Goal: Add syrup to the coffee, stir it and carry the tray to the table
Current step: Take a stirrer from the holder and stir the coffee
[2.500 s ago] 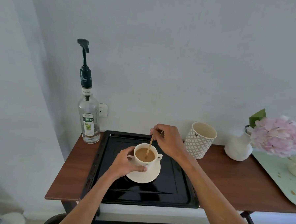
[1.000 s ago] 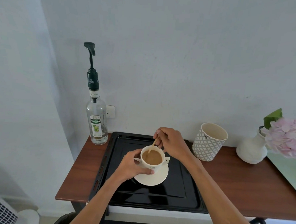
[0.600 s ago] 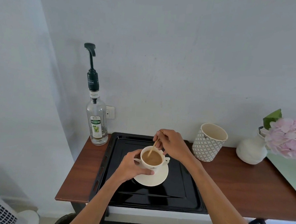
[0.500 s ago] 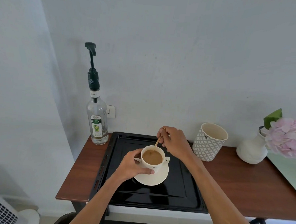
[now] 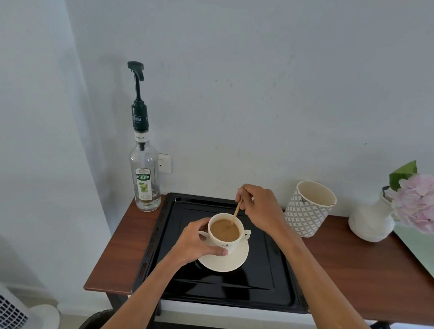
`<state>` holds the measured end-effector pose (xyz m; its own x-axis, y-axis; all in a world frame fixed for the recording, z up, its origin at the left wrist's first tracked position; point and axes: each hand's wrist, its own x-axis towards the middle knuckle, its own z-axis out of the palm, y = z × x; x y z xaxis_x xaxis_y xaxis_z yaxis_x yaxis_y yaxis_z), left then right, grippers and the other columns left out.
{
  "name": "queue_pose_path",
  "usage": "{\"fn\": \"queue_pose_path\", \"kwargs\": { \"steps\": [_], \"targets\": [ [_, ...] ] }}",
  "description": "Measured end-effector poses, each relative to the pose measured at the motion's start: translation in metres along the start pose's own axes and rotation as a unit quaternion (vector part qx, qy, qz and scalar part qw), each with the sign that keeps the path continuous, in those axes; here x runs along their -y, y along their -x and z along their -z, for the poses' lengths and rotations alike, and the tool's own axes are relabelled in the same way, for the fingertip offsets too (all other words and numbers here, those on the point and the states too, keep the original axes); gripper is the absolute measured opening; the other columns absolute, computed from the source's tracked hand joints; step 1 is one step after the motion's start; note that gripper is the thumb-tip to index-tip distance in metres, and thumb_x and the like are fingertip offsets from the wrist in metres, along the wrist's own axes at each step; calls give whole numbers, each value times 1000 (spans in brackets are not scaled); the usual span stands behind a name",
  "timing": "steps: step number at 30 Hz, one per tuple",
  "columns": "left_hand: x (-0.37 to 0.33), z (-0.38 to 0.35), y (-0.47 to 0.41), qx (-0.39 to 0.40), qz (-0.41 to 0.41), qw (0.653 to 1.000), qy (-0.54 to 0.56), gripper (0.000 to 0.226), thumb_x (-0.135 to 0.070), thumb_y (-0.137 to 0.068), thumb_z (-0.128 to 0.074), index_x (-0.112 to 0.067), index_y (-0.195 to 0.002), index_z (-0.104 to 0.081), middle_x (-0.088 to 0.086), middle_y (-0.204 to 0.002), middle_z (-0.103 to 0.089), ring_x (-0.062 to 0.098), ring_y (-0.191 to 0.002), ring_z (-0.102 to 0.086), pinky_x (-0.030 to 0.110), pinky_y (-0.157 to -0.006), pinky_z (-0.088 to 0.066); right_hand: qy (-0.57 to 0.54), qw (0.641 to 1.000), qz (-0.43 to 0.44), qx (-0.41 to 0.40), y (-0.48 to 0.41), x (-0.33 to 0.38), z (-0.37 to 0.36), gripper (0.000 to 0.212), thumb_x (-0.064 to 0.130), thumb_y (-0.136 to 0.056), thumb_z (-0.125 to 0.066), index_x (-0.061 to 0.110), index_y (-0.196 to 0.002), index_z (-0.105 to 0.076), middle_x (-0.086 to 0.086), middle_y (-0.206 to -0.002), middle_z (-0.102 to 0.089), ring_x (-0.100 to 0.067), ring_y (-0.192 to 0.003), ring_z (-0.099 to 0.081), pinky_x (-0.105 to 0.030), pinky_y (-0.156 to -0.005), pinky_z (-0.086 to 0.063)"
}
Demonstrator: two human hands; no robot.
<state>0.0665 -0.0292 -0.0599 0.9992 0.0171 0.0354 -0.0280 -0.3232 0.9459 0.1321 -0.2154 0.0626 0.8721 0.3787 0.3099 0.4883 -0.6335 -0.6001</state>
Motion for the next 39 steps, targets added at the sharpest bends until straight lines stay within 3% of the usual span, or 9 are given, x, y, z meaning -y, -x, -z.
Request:
{"fn": "queue_pose_path", "kwargs": {
  "steps": [4,7,11,17,23,29,32,35,39],
  "targets": [
    [0,0,0,-2,-2,1000,5,79,-43,-48,-101,-35,-119,-69,-16,-113,-75,3,-107,-68,21,-89,-51,15,1000,-6,9,1,-1,3,40,27,-104,-43,20,-73,-67,16,-56,-60,-5,-57,-62,-23,-63,-49],
    [0,0,0,-1,-2,1000,2,79,-45,-47,-102,-36,-118,-69,-17,-113,-75,2,-107,-68,22,-89,-51,-4,999,-12,35,2,5,-2,40,26,-104,-44,20,-73,-68,12,-56,-64,-7,-58,-64,-25,-66,-51],
    [-1,0,0,1,-5,1000,-2,76,-44,-47,-102,-38,-116,-70,-18,-112,-76,1,-106,-68,21,-88,-50,-65,996,-26,62,-1,13,-5,37,25,-105,-42,18,-82,-70,-1,-68,-73,-15,-63,-68,-22,-57,-52],
    [-2,0,1,-2,-6,1000,-2,77,-45,-47,-101,-38,-116,-69,-18,-112,-75,2,-107,-68,28,-95,-54,22,1000,-20,-8,-5,3,5,38,26,-105,-42,19,-76,-66,15,-61,-60,-6,-59,-62,-30,-65,-53],
    [-3,1,2,-1,-2,1000,0,75,-43,-47,-102,-38,-115,-69,-17,-111,-76,3,-106,-69,28,-93,-53,-85,991,-48,97,0,12,-3,38,27,-104,-41,18,-80,-69,-2,-67,-73,-18,-65,-70,-28,-51,-58],
    [-6,3,3,6,1,1000,-3,75,-42,-48,-101,-41,-115,-67,-19,-113,-75,1,-109,-67,24,-93,-52,21,999,-24,-11,-4,3,2,37,26,-104,-42,21,-76,-66,15,-58,-62,-2,-58,-63,-21,-59,-48],
    [-6,5,5,4,8,1000,-1,75,-41,-48,-101,-44,-113,-66,-21,-113,-74,-1,-109,-67,21,-91,-50,6,999,-48,13,-2,0,2,40,25,-104,-42,19,-72,-66,15,-57,-61,0,-57,-64,-20,-59,-44],
    [-6,5,6,7,7,1000,-6,72,-40,-48,-101,-44,-111,-67,-22,-111,-75,-2,-107,-68,17,-89,-49,-60,994,-63,61,1,6,-5,38,23,-104,-41,19,-78,-68,4,-63,-70,-11,-61,-69,-21,-51,-52],
    [-7,7,6,5,2,1000,-14,70,-38,-49,-100,-41,-111,-67,-21,-110,-76,-2,-106,-68,16,-89,-50,-17,999,-34,7,0,9,-4,35,23,-104,-42,19,-80,-68,9,-64,-68,-8,-58,-65,-25,-59,-53]
  ]
}}
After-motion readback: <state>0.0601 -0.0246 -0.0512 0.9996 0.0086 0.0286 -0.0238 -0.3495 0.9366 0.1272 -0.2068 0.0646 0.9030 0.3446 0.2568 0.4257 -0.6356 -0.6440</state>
